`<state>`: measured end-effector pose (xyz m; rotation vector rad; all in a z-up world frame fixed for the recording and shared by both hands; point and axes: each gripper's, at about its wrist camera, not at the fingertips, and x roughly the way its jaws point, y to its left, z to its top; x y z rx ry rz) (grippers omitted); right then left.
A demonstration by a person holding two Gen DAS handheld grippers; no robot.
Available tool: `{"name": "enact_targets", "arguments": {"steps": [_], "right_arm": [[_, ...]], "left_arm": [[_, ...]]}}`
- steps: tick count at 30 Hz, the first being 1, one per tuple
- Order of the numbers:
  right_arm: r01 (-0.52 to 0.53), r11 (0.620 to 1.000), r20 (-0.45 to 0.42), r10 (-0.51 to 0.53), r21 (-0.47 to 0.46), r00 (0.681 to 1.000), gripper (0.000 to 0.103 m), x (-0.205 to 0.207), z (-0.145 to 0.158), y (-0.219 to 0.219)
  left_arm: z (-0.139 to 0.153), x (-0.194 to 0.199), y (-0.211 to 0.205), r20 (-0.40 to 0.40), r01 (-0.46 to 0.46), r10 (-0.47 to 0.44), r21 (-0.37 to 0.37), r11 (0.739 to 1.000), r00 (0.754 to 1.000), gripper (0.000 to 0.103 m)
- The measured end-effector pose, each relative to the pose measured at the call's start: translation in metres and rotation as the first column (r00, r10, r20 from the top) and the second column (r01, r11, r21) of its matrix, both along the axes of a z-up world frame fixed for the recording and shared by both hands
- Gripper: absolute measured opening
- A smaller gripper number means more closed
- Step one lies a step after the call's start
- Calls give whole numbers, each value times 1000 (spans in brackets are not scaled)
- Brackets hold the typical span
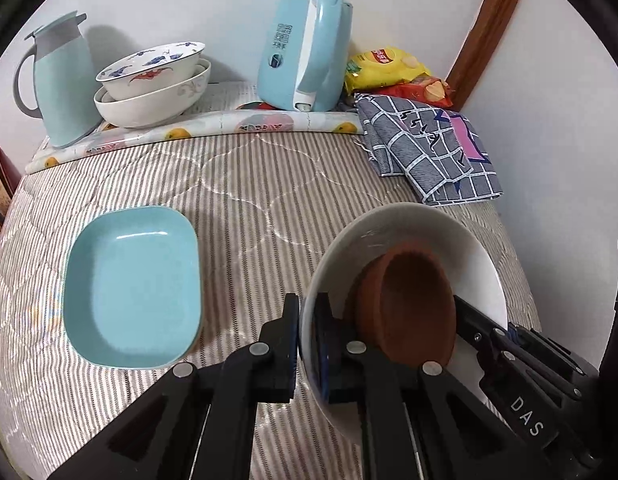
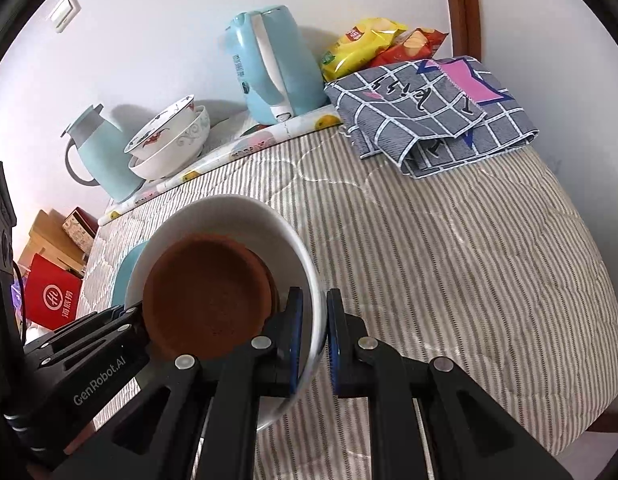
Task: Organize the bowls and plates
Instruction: 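Lift the white bowl and carry it over the light-blue plate stack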
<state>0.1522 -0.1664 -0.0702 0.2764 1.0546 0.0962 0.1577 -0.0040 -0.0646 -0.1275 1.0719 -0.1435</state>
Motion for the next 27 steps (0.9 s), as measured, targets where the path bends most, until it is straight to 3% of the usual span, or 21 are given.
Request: {"name": "enact_targets", "arguments": {"steps": [27], "right_arm": [[-81, 997, 3, 81, 16, 997, 11, 27, 4, 53]], "left_arm": [[3, 9, 62, 11, -100, 100, -24, 995, 995, 8]]}}
